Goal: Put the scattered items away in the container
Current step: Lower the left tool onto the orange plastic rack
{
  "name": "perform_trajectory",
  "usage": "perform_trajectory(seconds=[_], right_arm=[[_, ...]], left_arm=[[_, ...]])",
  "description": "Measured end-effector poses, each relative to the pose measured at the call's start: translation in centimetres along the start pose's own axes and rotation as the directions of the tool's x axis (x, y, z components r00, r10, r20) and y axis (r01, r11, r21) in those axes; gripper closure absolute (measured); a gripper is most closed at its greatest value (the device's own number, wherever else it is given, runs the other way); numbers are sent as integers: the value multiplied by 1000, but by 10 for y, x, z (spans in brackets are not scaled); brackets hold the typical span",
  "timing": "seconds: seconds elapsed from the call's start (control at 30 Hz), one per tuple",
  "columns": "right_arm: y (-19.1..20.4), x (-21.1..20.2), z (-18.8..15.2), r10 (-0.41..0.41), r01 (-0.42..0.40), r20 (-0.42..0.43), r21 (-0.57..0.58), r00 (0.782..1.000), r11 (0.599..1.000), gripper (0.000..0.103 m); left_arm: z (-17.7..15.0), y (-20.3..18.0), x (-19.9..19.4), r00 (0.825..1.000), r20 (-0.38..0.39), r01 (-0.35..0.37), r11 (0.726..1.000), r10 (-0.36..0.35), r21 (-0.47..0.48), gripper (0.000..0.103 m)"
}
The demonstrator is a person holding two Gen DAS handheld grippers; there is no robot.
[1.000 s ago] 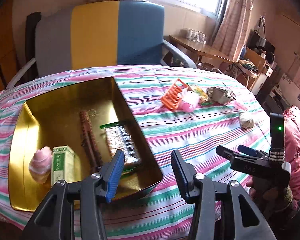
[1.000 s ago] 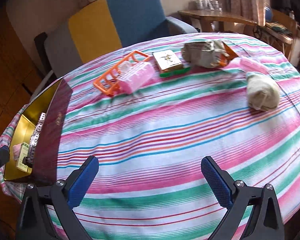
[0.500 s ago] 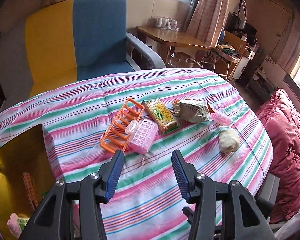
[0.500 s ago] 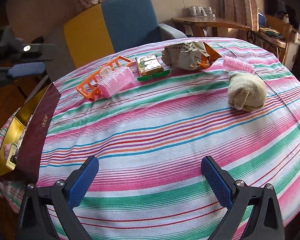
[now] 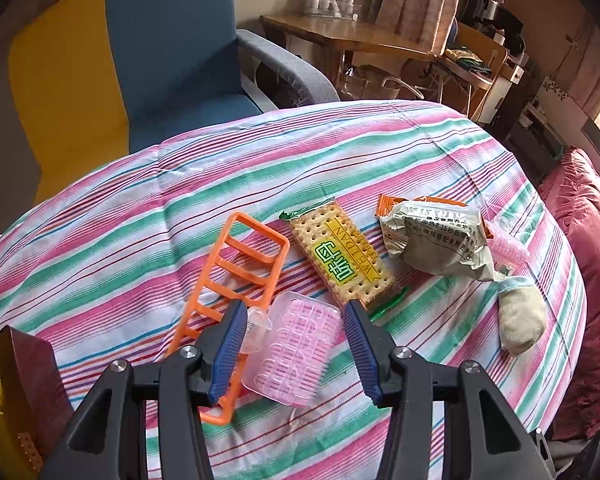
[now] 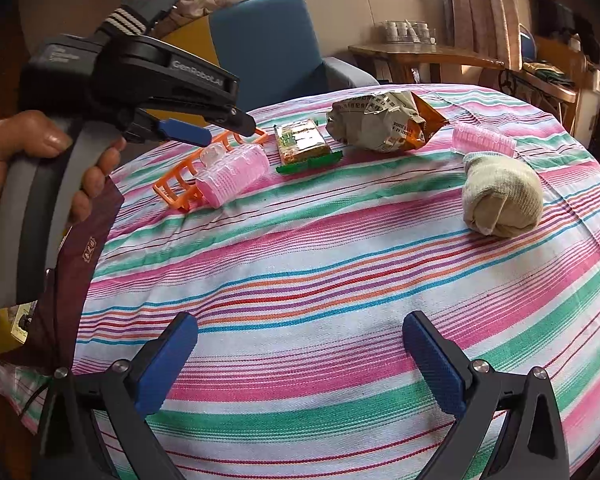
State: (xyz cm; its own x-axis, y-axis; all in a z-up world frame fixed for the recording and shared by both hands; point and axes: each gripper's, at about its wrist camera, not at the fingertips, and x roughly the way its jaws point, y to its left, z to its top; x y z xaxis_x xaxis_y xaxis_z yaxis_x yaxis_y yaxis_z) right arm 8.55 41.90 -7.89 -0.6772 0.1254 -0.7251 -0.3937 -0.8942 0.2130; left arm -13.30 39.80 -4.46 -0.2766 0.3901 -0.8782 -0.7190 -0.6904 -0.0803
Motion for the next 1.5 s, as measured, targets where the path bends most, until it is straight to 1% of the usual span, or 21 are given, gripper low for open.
perform_trajectory(seconds=[0.13, 0.23, 0.3, 0.37, 0.4, 0.47, 0.53, 0.6, 0.73, 0.8, 0.97, 1.03, 1.17, 1.27, 1.37, 1.4, 1.47, 1.5], right_arm=[[2, 2, 0, -7, 7, 7, -4, 1000, 1000, 0], [2, 3, 0, -7, 7, 11, -4, 1000, 1000, 0], [2, 3, 0, -7, 7, 14, -3, 1000, 1000, 0], [2, 3, 0, -9, 9, 16, -7, 1000, 1000, 0], [3, 3, 0, -10, 10, 17, -9, 1000, 1000, 0], [3, 3, -1, -13, 13, 19, -14, 1000, 1000, 0], [4, 3, -2, -16, 16, 20, -18, 1000, 1000, 0], [4, 3, -2, -16, 17, 24, -19, 1000, 1000, 0], [3, 3, -3, -11, 12, 32, -15, 999, 1000, 0], [2, 2, -3, -7, 8, 37, -12, 999, 1000, 0], [2, 2, -4, 1, -1, 46, -9, 999, 1000, 0], [2, 1, -5, 6, -5, 50, -8, 999, 1000, 0], [1, 2, -5, 9, -8, 55, -6, 998, 1000, 0], [2, 3, -5, 5, -4, 55, -8, 998, 1000, 0], [2, 3, -5, 3, -2, 54, -9, 999, 1000, 0], [2, 3, -5, 2, -1, 55, -9, 999, 1000, 0], [3, 3, -5, 1, 0, 55, -10, 998, 1000, 0], [3, 3, -5, 0, 1, 56, -11, 998, 1000, 0]], left_arm=[[-1, 4, 4, 998, 8, 57, 998, -57, -27, 52], [-11, -4, 0, 991, 3, 137, 990, -137, 12, 52], [-20, -15, -4, 985, 2, 170, 983, -170, 66, 52], [-27, -25, -9, 977, -9, 215, 971, -215, 104, 52], [-30, -28, -13, 971, -11, 237, 965, -237, 108, 52], [-32, -32, -23, 971, 23, 235, 964, -239, 122, 52], [-31, -31, -30, 971, 34, 232, 965, -237, 126, 51], [-27, -27, -30, 977, 46, 202, 973, -209, 113, 50], [-14, -19, -22, 985, 39, 164, 981, -168, 103, 49], [-6, -20, -16, 985, 35, 162, 980, -166, 113, 49], [6, -20, 8, 985, -18, 174, 980, -174, 100, 49], [8, -20, 11, 983, -15, 182, 978, -182, 102, 48], [8, -15, 10, 973, -28, 232, 969, -231, 85, 45], [4, -11, 8, 963, -28, 268, 962, -267, 45, 45], [-4, -11, 3, 962, -32, 273, 961, -272, 36, 45], [-6, -12, 1, 965, -27, 262, 964, -262, 36, 45], [-9, -10, 0, 960, -29, 278, 960, -278, 24, 45], [-10, -9, -1, 962, -28, 272, 962, -272, 20, 45]])
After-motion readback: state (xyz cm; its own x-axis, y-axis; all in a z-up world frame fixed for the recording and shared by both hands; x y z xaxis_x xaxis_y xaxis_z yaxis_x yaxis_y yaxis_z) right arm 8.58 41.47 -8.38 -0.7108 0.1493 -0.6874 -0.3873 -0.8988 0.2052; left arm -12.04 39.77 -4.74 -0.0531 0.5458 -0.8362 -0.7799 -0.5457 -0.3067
